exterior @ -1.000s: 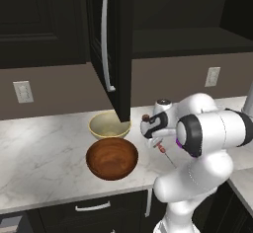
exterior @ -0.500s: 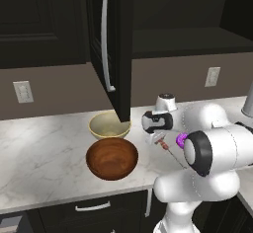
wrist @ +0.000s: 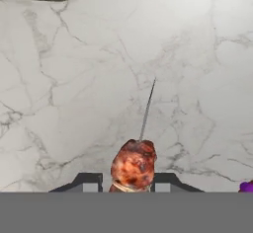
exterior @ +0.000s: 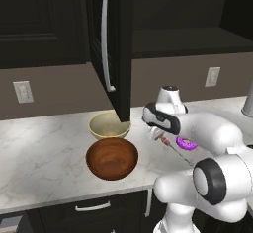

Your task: Pick both bowls and place them on the counter. Then place the kebab skewer in one bowl and place the donut in the other bowl.

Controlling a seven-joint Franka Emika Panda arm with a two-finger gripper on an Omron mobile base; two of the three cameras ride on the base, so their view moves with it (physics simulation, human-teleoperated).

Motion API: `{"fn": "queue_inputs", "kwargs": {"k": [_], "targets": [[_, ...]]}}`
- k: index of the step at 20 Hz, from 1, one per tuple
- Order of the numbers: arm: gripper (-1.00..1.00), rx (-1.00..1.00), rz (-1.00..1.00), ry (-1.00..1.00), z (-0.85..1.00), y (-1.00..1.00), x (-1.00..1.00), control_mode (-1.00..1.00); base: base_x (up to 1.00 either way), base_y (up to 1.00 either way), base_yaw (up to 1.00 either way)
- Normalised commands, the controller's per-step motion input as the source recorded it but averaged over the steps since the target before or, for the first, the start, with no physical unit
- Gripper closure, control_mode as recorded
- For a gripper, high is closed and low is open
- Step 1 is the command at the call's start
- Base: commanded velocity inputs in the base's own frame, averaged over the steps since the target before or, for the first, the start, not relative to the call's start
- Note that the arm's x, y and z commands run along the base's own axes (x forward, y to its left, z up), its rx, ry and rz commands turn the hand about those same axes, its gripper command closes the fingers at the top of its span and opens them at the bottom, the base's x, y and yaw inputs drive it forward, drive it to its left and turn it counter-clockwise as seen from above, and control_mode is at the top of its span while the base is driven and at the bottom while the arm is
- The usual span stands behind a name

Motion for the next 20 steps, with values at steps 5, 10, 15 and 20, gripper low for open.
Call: {"fn": "queue_inputs", "kwargs": {"k": [5, 10, 15, 20], "targets": [[1.0, 0.04, 0.08, -0.04, 0.43, 0.22, -0.22, -1.0, 0.0, 0.0, 0.0], [1.0, 0.01, 0.11, -0.21, 0.33, 0.28, -0.24, -1.0, 0.0, 0.0, 0.0], [1.0, 0.05, 0.11, -0.19, 0.49, 0.25, -0.09, -1.0, 0.0, 0.0, 0.0], [1.0, 0.08, 0.12, -0.05, 0.55, 0.32, -0.1, -1.0, 0.0, 0.0, 0.0]]}}
